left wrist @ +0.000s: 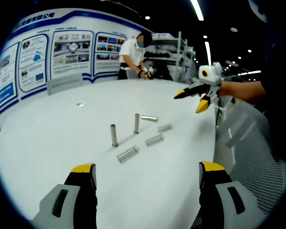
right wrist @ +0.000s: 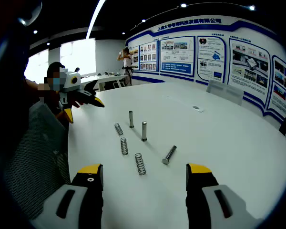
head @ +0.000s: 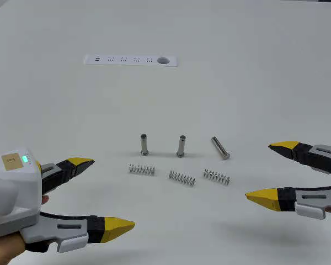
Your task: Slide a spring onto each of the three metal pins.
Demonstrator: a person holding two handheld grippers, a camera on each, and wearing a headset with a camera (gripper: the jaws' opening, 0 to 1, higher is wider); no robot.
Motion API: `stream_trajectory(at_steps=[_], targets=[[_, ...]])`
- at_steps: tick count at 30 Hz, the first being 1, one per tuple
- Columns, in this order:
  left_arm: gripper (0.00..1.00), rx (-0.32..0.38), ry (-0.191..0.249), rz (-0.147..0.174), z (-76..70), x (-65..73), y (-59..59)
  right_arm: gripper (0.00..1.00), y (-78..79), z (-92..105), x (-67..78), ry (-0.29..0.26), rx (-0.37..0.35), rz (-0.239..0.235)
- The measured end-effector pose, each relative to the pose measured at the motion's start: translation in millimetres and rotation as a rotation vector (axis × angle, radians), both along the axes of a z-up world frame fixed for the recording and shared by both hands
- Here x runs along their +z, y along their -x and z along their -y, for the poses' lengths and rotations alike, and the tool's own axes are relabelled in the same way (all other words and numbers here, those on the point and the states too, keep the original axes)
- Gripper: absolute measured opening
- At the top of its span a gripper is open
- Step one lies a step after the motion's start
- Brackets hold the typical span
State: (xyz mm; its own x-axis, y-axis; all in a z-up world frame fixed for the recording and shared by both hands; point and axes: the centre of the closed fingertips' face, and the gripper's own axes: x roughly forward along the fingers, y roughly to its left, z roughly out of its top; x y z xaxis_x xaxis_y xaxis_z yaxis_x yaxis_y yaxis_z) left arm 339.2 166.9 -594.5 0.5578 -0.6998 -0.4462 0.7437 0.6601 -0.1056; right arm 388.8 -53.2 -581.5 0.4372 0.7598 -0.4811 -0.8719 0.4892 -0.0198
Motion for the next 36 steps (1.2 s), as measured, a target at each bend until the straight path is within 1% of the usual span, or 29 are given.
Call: stream_trajectory(at_steps=[14,22,27,31,36], targets=[[0.9,0.003,0.004,-0.001,-0.4,0.4,-0.2,0.71,-0.3,-0.3,0.9,0.003,-0.003,-0.007],[0.9,0.002,0.005,-0.001,0.5,0.6,-0.9,0.7,-3.2,0.7,1.9,0.006,-0.011,-0.008],[0.9,0.001,0.005,-0.001,0.8,0.4,-1.0,0.69,-7.1,1.1,2.3,0.013,-0.017,-0.009],[0.9,0.002,0.005,-0.002,0.9,-0.2,-0.6,0.69,-15.0,3.0,2.1,0.029,-0.038,-0.011],[0.9,0.003,0.006,0.0,1.0,0.2,-0.1,0.68,-22.5,1.7,3.2,0.045,-0.043,-0.009]])
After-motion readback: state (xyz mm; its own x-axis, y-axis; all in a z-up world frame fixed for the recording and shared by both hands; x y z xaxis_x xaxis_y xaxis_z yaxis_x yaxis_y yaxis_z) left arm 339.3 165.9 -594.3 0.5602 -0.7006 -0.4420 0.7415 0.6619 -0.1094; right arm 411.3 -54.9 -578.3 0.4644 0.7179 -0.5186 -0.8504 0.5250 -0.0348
